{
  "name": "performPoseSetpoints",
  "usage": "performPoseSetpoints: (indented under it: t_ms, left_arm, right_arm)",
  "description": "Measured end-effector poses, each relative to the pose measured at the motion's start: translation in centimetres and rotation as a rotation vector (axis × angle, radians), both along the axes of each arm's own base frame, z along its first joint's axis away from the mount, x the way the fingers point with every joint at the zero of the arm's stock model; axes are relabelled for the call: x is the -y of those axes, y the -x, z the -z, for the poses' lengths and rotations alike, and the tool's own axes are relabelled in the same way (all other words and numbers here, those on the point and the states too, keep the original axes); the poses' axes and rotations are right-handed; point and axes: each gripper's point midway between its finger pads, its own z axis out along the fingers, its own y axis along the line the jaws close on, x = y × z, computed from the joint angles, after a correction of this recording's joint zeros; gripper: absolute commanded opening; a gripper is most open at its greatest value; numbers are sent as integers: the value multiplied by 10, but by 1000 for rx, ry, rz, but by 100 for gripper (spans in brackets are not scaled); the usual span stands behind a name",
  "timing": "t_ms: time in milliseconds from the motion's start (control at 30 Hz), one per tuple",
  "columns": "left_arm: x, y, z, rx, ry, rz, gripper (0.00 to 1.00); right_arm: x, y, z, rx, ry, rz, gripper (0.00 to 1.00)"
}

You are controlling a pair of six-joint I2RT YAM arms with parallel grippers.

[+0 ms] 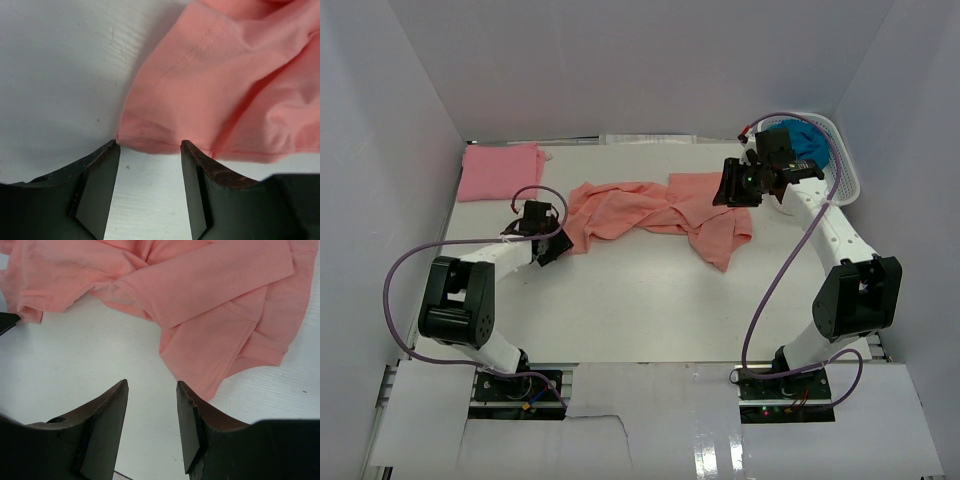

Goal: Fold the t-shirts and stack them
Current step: Flatten out the tshirt

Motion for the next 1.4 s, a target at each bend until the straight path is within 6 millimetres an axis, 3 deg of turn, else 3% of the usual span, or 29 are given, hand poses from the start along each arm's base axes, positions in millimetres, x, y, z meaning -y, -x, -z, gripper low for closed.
performPoseSetpoints:
  t_ms: [267, 433, 467, 600, 700, 733, 867, 1033, 1167, 1400]
  left_arm:
    - [-9, -26, 0, 47, 15, -53, 57]
    - [-12, -31, 3, 58, 16, -74, 30]
    - [-13, -31, 4, 59, 14, -75, 19]
    - [-14, -31, 7, 78, 30, -90, 0]
    - [-14, -33, 7, 102, 48, -97, 0]
    - [-15, -34, 7, 111, 55, -103, 0]
    - [-19, -31, 6, 140, 77, -135, 0]
    - [-38, -11, 5, 123, 55, -214, 0]
    - [-55, 6, 6, 105, 21, -284, 0]
    - [-62, 10, 6, 101, 10, -316, 0]
  right_arm:
    - [0, 0, 0, 0, 0, 0, 50]
    - [0, 1, 2, -4, 2, 0, 50]
    - [0, 1, 3, -6, 3, 0, 50]
    - [4, 3, 14, -20, 20, 12, 52]
    - [9, 5, 28, -30, 36, 36, 57]
    - [11, 9, 35, -41, 38, 49, 64]
    - [19, 24, 58, -91, 29, 96, 65]
    - [28, 24, 76, -124, 38, 159, 65]
    - [33, 7, 88, -139, 27, 205, 65]
    - [49, -51, 100, -142, 6, 306, 65]
